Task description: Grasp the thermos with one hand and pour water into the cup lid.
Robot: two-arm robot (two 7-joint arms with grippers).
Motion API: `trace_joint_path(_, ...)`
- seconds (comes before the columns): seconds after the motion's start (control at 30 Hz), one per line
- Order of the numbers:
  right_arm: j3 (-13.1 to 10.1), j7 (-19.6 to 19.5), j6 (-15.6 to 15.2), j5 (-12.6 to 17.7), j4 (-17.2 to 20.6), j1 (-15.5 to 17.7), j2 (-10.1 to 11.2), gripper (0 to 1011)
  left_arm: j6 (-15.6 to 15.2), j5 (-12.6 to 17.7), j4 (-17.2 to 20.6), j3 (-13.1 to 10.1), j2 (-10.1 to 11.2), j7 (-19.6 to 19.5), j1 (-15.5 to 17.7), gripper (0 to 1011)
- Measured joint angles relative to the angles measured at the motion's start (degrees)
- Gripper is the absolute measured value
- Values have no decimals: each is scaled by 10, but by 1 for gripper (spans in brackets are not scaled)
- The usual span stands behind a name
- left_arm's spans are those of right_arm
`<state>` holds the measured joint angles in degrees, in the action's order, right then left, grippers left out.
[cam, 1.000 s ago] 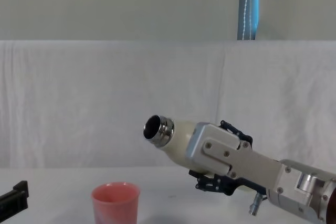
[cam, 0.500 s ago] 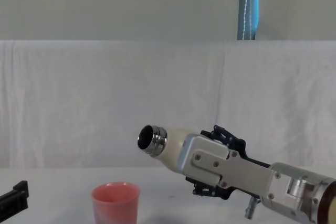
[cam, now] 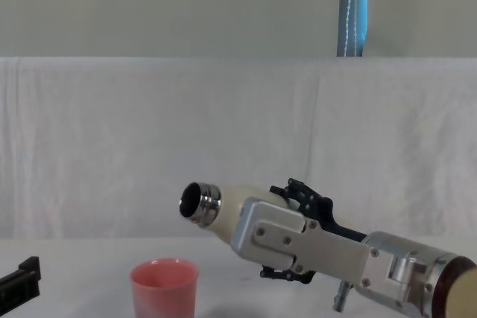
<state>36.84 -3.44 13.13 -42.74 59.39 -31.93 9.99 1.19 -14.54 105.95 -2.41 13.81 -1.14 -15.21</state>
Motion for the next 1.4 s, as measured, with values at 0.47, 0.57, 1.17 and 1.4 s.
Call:
trace_joint_path(0.47,19,-21,-3,-30,-1,-6,2,950,0,0,0,0,0,0,0,1001)
trace_joint_path(0.57,22,-24,-6,-35,-1,-8,2,950,0,0,0,0,0,0,0,1001)
trace_joint_path(1.17,35,-36,-27,-66,9,-11,12,950,0,0,0,0,0,0,0,1001)
trace_joint_path(1.4,39,-37,-32,-74,9,-14,13,950,0,0,0,0,0,0,0,1001)
